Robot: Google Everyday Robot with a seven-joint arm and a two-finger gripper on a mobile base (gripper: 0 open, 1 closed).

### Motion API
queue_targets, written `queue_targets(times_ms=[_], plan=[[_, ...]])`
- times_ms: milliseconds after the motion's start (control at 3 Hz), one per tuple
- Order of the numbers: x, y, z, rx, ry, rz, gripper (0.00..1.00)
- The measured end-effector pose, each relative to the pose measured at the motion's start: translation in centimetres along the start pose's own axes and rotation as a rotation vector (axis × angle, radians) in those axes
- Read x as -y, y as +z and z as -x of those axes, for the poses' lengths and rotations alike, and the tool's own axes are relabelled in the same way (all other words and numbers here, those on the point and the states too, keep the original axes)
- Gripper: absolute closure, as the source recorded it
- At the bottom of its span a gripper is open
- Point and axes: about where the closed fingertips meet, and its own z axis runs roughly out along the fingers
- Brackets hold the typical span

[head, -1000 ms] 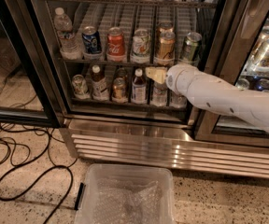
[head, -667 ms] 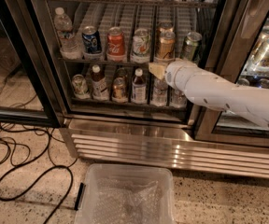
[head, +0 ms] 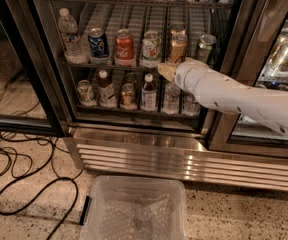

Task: Pick orange can from middle shelf of fridge

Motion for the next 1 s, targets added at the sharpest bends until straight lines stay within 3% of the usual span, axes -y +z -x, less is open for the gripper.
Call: queue_targets(times_ms=[1000], plan=[[1.3, 3.1, 0.6, 0.011, -0.033, -0.035, 0.42]])
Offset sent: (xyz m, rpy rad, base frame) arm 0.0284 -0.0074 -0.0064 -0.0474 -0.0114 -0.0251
